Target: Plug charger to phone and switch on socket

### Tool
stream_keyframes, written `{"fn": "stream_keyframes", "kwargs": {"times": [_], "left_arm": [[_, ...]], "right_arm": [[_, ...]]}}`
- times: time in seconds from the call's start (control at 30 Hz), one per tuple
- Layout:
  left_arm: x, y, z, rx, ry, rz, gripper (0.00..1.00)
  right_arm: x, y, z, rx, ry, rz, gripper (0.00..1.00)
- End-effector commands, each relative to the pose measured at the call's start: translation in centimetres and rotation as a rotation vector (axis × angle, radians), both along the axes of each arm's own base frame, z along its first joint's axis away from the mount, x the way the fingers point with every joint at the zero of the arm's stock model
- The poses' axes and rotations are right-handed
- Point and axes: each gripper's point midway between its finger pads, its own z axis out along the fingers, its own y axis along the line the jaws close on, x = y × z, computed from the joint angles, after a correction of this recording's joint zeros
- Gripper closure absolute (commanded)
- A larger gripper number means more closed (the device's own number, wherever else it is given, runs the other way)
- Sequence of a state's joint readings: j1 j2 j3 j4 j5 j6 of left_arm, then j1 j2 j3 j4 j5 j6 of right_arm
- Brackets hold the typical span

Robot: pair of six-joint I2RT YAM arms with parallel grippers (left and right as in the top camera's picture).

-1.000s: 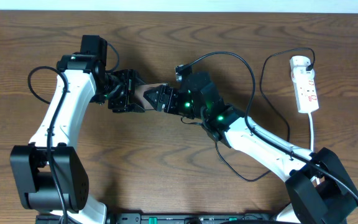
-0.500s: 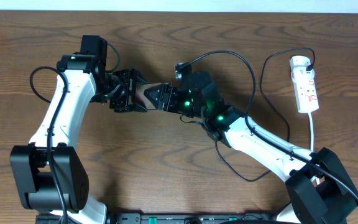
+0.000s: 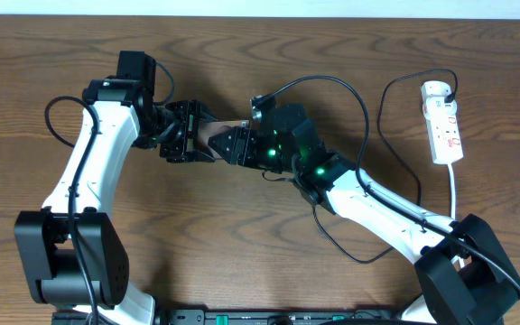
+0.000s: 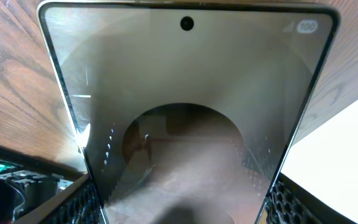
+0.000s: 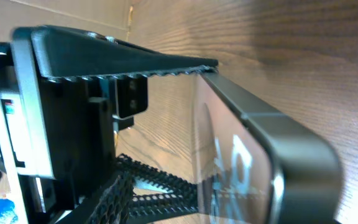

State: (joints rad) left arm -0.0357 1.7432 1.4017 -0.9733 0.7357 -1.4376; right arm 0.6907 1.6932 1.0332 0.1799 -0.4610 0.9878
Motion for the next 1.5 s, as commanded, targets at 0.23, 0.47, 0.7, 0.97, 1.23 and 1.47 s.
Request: {"fn": "stream_keyframes", "kwargs": {"times": [0.23,0.47,0.7,0.97,1.23,1.47], "left_arm": [[-0.17,-0.66,1.03,-0.034,-0.061,-0.07,0.93],[-0.33,-0.66,1.0,-0.029,-0.084,-0.105,0.93],[-0.74,-0.64,0.93,-0.026,-0.082,-0.127,0.93],[-0.74,-0.64,0.93,-0.025,-0.086,-0.132,0.93],[-0.74,-0.68,0.97,-0.029,-0.087,-0.133,0.93],[-0.8,-1.02,1.27,-0.053,-0.098,-0.147,0.93]], "right_arm": [[0.32,-0.06,0.96,0.013,-0.015,0.009,0.46],[0.29,-0.12,0.83,0.004,-0.023,0.014,0.48],[0.31,-0.13,0.83,0.002,-0.026,0.015,0.48],[0.3,-0.12,0.83,0.002,-0.026,0.015,0.63],[0.29,-0.13,0.82,0.001,-0.029,0.016,0.67],[0.15,-0.11,0.66,-0.004,-0.022,0.019,0.68]]}}
